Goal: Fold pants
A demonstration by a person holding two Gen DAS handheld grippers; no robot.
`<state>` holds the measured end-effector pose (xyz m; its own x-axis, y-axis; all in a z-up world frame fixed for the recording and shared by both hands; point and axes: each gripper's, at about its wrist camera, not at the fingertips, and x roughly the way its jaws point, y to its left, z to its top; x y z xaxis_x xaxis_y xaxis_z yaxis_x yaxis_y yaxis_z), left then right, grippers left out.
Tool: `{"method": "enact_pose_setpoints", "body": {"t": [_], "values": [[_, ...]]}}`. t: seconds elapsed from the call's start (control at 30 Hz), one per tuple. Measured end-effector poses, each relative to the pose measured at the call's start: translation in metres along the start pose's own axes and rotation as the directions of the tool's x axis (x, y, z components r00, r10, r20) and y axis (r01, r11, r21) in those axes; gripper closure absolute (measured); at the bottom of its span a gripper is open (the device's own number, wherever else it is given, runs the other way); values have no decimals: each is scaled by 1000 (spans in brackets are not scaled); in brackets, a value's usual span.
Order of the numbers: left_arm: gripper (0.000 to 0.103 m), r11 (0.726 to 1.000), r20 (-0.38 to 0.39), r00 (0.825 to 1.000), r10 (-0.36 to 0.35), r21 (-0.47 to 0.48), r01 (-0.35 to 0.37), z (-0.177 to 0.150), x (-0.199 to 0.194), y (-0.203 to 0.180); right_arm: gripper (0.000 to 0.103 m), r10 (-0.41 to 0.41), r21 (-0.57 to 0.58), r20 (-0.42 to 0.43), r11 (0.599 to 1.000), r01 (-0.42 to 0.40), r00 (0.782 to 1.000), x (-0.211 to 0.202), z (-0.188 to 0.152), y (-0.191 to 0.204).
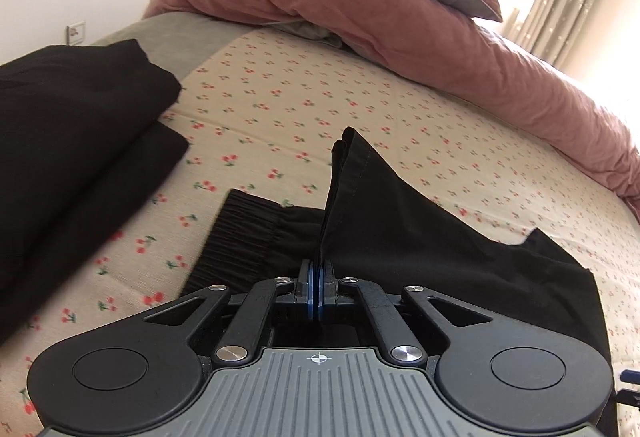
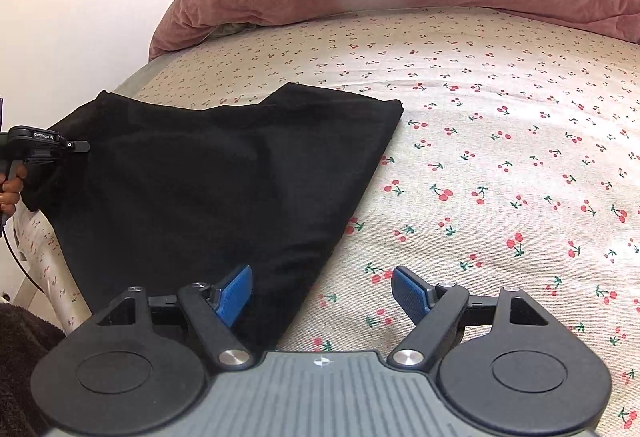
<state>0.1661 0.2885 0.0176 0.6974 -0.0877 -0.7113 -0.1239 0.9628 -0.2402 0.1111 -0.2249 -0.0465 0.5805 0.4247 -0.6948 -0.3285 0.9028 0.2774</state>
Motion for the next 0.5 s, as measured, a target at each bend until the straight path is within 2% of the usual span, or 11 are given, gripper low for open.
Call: {"method": "enact_pose_setpoints", "body": {"t": [0.17, 0.27, 0.3, 0.33, 0.37, 0.4, 0.43, 0.5], "values": [[103, 998, 18, 998, 61, -19, -61, 2, 5, 17, 24, 6, 2, -1, 1000, -6, 1000, 6, 4, 4], [94, 994, 48, 993, 112, 2, -112, -2, 6, 13, 24, 8, 7, -2, 1000, -8, 1000, 7, 5, 5], [87, 992, 60, 991, 123, 6, -124, -2, 4, 11, 24, 9, 9, -2, 1000, -9, 1000, 7, 5, 6], [72, 991, 72, 989, 129, 13, -130, -3, 1, 8, 24, 10, 11, -1, 1000, -10, 1000, 7, 5, 6], [61, 991, 91, 987, 131, 23, -134, -5, -5, 2, 24, 13, 12, 0, 1000, -13, 1000, 6, 5, 5], [37, 989, 115, 984, 137, 30, -141, -8, -10, -4, 24, 16, 14, 1, 1000, -16, 1000, 5, 5, 4], [26, 987, 142, 979, 147, 38, -154, -10, -16, -10, 24, 17, 18, 3, 1000, -17, 1000, 4, 4, 3], [25, 983, 195, 969, 152, 77, -170, -16, -28, -27, 24, 15, 27, 9, 1000, -15, 1000, 0, 2, -1]]}}
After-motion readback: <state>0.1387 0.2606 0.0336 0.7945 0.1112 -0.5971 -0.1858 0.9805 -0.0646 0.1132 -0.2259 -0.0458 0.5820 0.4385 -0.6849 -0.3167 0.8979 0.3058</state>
